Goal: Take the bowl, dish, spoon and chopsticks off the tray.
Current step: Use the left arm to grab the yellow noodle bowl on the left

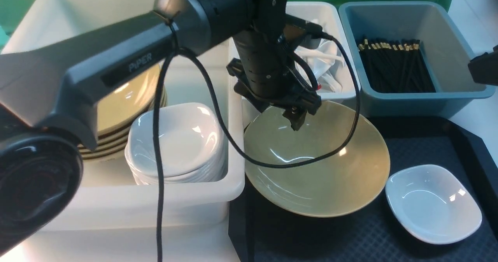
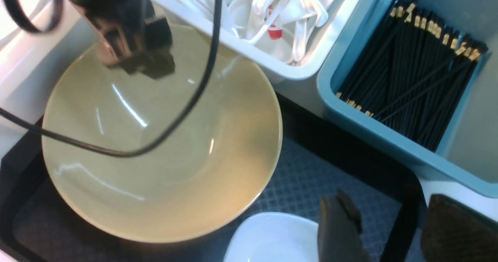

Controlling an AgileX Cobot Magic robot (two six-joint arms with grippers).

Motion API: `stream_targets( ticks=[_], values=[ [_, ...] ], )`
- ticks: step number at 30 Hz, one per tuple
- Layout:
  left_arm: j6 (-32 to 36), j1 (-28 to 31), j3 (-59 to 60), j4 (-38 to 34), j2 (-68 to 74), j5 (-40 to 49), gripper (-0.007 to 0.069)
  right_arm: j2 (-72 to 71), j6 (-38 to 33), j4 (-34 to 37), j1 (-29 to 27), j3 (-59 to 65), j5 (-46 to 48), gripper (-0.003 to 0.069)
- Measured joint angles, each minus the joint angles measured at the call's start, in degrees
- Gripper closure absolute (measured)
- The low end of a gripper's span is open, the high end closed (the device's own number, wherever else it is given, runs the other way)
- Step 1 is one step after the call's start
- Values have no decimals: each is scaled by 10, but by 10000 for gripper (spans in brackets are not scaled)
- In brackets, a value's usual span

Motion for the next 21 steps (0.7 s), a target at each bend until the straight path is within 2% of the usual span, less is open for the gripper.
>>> stream_targets(
  ticks=[12,21],
  values=[
    [-6,-3,0,46,27,11,129,-1,0,0,0,0,1,328],
    [-14,-9,2,60,-3,44,149,-1,0,0,0,0,8,328]
  ],
)
